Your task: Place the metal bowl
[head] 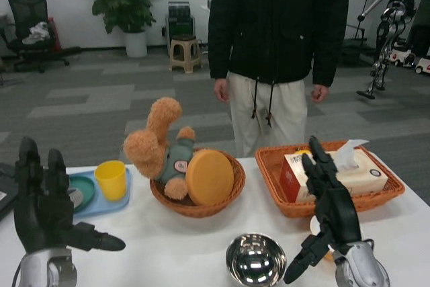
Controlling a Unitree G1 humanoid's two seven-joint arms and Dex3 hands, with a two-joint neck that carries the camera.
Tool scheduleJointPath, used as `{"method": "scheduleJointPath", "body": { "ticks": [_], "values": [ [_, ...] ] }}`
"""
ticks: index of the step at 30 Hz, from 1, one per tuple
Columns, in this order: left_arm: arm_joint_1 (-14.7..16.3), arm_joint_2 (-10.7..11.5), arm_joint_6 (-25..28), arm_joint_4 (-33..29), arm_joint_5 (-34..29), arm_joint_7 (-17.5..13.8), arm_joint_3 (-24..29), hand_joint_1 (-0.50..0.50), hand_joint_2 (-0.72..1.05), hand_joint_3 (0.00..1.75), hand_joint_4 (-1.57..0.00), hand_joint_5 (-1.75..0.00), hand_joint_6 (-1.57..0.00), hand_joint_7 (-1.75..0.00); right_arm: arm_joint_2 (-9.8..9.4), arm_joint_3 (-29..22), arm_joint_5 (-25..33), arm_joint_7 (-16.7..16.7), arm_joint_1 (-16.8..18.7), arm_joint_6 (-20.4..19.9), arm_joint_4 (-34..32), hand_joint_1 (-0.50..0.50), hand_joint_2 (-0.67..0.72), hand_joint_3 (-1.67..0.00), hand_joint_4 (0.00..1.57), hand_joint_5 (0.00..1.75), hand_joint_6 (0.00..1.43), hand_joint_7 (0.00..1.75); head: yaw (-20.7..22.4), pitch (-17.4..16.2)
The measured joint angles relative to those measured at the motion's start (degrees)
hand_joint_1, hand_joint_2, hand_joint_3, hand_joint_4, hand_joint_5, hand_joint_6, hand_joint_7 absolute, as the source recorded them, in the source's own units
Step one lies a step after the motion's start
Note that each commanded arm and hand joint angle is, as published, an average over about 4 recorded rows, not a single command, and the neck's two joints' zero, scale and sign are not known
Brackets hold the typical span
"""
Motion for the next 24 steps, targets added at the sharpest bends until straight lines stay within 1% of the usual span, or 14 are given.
{"method": "scheduleJointPath", "body": {
  "ticks": [2,6,9,11,13,15,16,20,24],
  "values": [
    [0.0,0.1,0.0,0.0,-0.4,-0.2,0.0,-0.5,-0.72,0.09,0.0,0.0,0.0,0.0,-0.15,0.4,0.0,-1.6,-0.5,-0.8,0.0,-0.42,0.53,0.0,0.0,0.0,0.0,0.0,0.3,0.6],
    [0.0,0.1,0.0,0.0,-0.5,-0.5,-0.1,-0.5,-0.72,0.09,0.0,0.0,0.0,0.0,-0.27,1.2,0.0,-3.5,-1.5,-1.6,0.4,-0.42,0.53,0.0,0.0,0.0,0.0,0.0,1.2,1.4],
    [0.0,0.1,0.3,0.0,-0.5,-1.0,-0.3,-0.5,-0.72,0.09,0.0,0.0,0.0,0.0,-0.33,2.0,0.0,-5.6,-2.0,-2.8,1.6,-0.42,0.53,0.0,0.0,0.0,0.0,0.0,1.5,1.8],
    [-0.1,0.1,0.4,0.1,-0.5,-1.2,-0.5,-0.5,-0.68,0.09,0.0,0.0,0.0,0.0,-0.31,2.3,0.0,-6.5,-2.4,-3.5,2.5,-0.42,0.53,0.0,0.0,0.0,0.0,0.0,1.4,2.0],
    [-0.2,0.1,0.6,0.2,-0.5,-1.2,-0.7,-0.5,-0.66,0.09,0.0,0.0,0.0,0.0,-0.29,2.4,0.0,-6.8,-2.9,-3.9,2.9,-0.44,0.53,0.0,0.0,0.0,0.0,0.0,1.3,2.2],
    [-0.5,0.1,0.6,0.3,-0.5,-1.3,-0.9,-0.5,-0.7,0.09,0.0,0.0,0.0,0.0,-0.29,2.5,0.0,-7.0,-3.2,-4.1,3.0,-0.46,0.53,0.0,0.0,0.0,0.0,0.0,1.4,2.6],
    [-0.6,0.1,0.6,0.3,-0.5,-1.3,-1.0,-0.5,-0.72,0.09,0.0,0.0,0.0,0.0,-0.29,2.5,0.0,-7.0,-3.3,-4.2,3.0,-0.46,0.53,0.0,0.0,0.0,0.0,0.0,1.4,2.8],
    [-1.2,0.1,0.6,0.3,-0.5,-1.4,-1.2,-0.5,-0.72,0.09,0.0,0.0,0.0,0.0,-0.27,2.9,0.7,-7.6,-3.3,-5.0,3.1,-0.46,0.53,0.0,0.0,0.0,0.0,0.0,1.6,3.3],
    [-1.4,0.1,0.6,0.3,-0.2,-1.4,-1.4,-0.5,-0.72,0.09,0.0,0.0,0.0,0.0,-0.32,3.7,1.7,-8.0,-3.3,-5.5,3.1,-0.46,0.53,0.0,0.0,0.0,0.0,0.0,1.8,3.0]
  ]
}}
